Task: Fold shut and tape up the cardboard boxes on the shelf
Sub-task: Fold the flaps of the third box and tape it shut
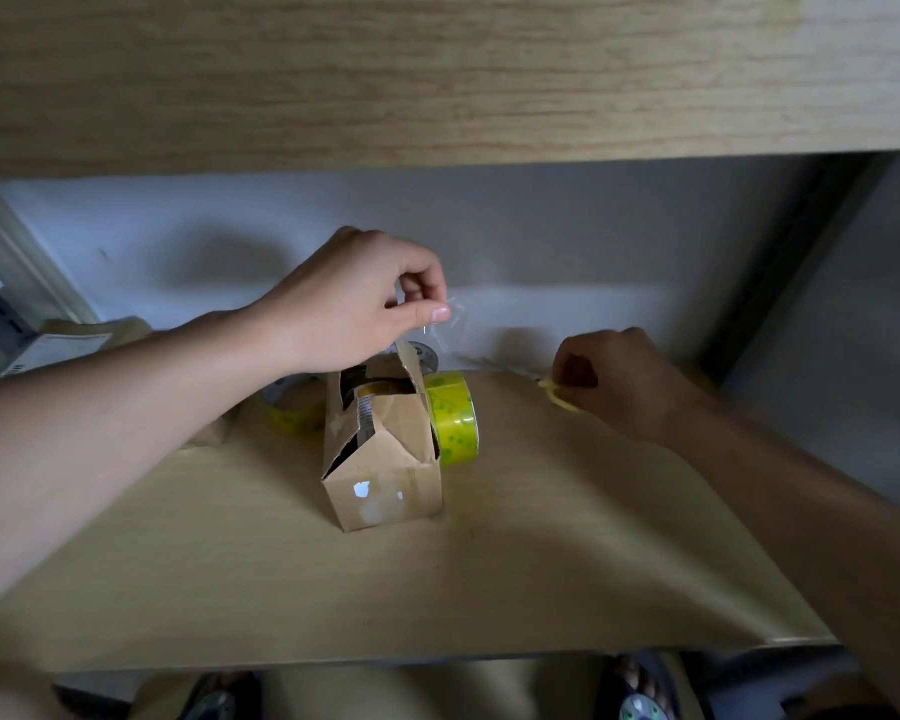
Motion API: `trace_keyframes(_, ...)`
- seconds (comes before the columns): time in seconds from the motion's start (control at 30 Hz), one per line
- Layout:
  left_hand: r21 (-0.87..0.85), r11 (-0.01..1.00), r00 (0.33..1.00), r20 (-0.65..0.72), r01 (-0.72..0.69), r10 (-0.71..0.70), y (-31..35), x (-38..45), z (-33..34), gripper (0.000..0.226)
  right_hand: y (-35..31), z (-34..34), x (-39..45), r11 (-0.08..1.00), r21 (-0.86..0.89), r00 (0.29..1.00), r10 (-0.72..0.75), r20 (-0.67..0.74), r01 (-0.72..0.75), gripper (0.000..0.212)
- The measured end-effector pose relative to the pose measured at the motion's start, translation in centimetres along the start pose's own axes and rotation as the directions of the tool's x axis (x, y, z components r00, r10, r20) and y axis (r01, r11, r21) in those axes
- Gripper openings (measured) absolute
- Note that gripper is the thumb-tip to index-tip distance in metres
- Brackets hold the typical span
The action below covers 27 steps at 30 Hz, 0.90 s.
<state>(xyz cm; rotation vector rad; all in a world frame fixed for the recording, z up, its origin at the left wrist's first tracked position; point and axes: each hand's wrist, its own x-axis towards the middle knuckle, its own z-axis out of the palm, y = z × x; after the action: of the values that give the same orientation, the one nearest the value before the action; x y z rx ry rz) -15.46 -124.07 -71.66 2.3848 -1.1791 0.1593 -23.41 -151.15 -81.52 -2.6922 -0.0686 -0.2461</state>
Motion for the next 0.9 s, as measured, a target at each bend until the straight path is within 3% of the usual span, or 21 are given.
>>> trace_keyframes(0.23,-0.11,0.992,0.998,0.002,0.068,-0.068,-0.4,-0.9,0.5,0.011,0.7,3.4,0.0,0.987,-0.139,0.986,0.099,0.133,-0.081,0.01)
trace_keyframes(0.6,-0.277,0.959,0.993,-0.081,0.056,-0.081,-0.3,-2.3,0.3,0.012,0.3,4.2,0.5,0.97,-0.205,0.973,0.163,0.166,-0.128,0.005)
trace_keyframes(0.67,-0.277,0.959,0.993,-0.087,0.057,-0.084,-0.4,-2.6,0.2,0.013,-0.4,4.1,0.6,0.988,-0.119,0.992,0.104,0.076,-0.095,0.007)
trace_keyframes(0.73,-0.282,0.957,0.991,-0.096,0.062,-0.092,-0.5,-3.0,0.2,0.015,-1.9,3.8,0.7,0.992,0.098,0.997,0.083,0.001,-0.082,0.017)
trace_keyframes(0.83,-0.309,0.949,0.985,-0.128,0.068,-0.112,-0.7,-3.6,0.4,0.018,-4.8,3.6,0.7,0.873,0.469,0.988,0.079,0.134,-0.133,0.02)
trace_keyframes(0.9,-0.331,0.941,0.98,-0.153,0.071,-0.127,-0.7,-3.9,0.6,0.019,-5.9,4.2,0.7,0.796,0.569,0.966,0.073,0.248,-0.207,0.014)
